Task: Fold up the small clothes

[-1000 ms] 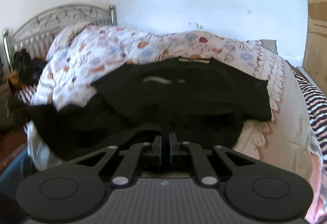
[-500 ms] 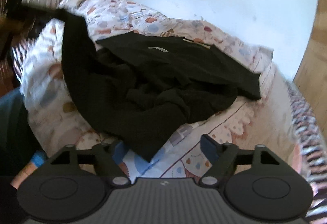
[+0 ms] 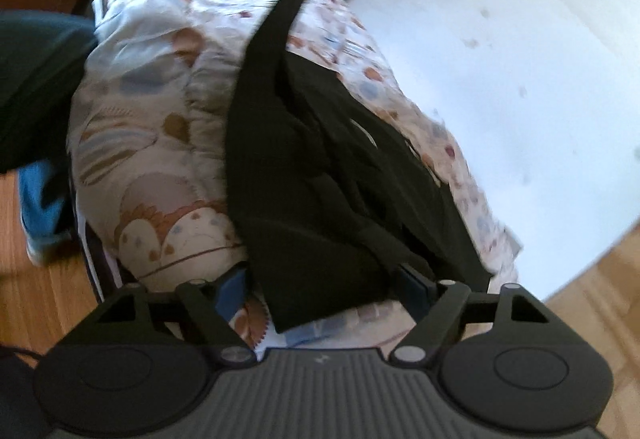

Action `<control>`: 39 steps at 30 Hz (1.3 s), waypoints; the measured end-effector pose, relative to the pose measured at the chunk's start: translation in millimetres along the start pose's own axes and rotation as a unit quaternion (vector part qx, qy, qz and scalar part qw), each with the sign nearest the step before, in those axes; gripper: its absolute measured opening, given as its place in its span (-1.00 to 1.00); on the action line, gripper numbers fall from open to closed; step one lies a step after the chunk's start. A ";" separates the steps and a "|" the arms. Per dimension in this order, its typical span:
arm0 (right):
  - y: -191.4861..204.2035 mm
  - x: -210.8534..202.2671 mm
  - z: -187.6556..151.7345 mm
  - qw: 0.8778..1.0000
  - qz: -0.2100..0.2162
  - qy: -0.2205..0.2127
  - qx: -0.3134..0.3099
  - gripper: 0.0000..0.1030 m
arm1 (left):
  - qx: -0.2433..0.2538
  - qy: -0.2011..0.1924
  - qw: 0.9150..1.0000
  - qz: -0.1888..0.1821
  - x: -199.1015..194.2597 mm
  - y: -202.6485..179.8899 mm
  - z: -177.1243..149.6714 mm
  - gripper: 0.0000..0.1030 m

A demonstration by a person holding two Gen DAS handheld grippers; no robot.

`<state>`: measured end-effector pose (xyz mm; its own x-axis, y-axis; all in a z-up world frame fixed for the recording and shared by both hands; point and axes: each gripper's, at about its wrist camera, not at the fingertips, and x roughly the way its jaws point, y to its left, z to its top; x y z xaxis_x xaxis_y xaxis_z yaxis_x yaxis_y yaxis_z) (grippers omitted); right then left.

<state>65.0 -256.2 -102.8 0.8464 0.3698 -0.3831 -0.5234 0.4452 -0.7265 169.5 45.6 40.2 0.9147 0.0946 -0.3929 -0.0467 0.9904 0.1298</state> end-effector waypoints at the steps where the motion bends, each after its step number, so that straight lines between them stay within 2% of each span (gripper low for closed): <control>1: 5.0 1.7 0.7 1.000 0.001 -0.003 -0.015 0.30 | -0.002 0.000 1.000 0.000 0.0 0.2 0.3 -0.86; 2: 8.2 1.9 1.4 1.000 0.006 -0.002 -0.023 0.23 | -0.003 0.000 1.000 0.000 -0.2 0.7 0.5 -0.86; 4: 7.7 4.4 1.4 0.999 0.027 0.006 -0.020 -0.11 | -0.006 -0.003 1.000 0.001 -1.3 1.9 0.5 -0.86; 5: 6.1 4.8 1.6 0.999 0.045 0.010 -0.013 -0.41 | -0.008 -0.006 1.000 0.002 -2.5 2.3 0.1 -0.87; 6: 5.4 3.7 2.1 0.998 0.053 0.013 -0.006 -0.62 | -0.012 -0.010 1.000 0.002 -4.1 2.9 -0.4 -0.87; 7: 4.9 2.2 3.7 0.999 0.049 0.015 0.002 -0.93 | -0.017 -0.014 1.000 0.002 -6.6 3.7 -1.8 -0.88; 11: -19.5 -12.5 9.7 0.996 0.003 0.006 0.095 -0.92 | -0.026 -0.028 0.999 0.000 -23.1 6.2 -8.1 -0.88; 15: -56.7 -38.1 17.5 0.981 -0.047 -0.026 0.185 -0.93 | -0.035 -0.048 0.998 -0.006 -48.2 10.6 -13.4 -0.89; 22: -81.4 -80.1 37.3 0.968 -0.106 -0.074 0.215 -0.93 | -0.072 -0.087 0.994 -0.011 -95.4 18.1 -22.6 -0.91; 30: -75.1 -145.5 44.8 0.947 -0.134 -0.102 0.273 -0.93 | -0.096 -0.097 0.990 -0.028 -165.1 17.3 -40.8 -0.92; 33: -69.8 -174.1 48.5 0.941 -0.138 -0.098 0.293 -0.93 | -0.102 -0.082 0.991 -0.035 -192.3 17.0 -46.0 -0.92; 36: -64.0 -194.0 51.2 0.941 -0.130 -0.089 0.300 -0.93 | -0.091 -0.066 0.993 -0.037 -213.4 14.6 -50.9 -0.92; 39: -66.4 -195.9 53.1 0.942 -0.122 -0.080 0.302 -0.93 | -0.091 -0.046 0.994 -0.044 -213.6 18.1 -48.1 -0.91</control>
<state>-71.2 -314.9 50.7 0.9483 0.2933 -0.1215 -0.3169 0.8973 -0.3071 -46.0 48.2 82.6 0.9506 0.0054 -0.3103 -0.0292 0.9970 -0.0721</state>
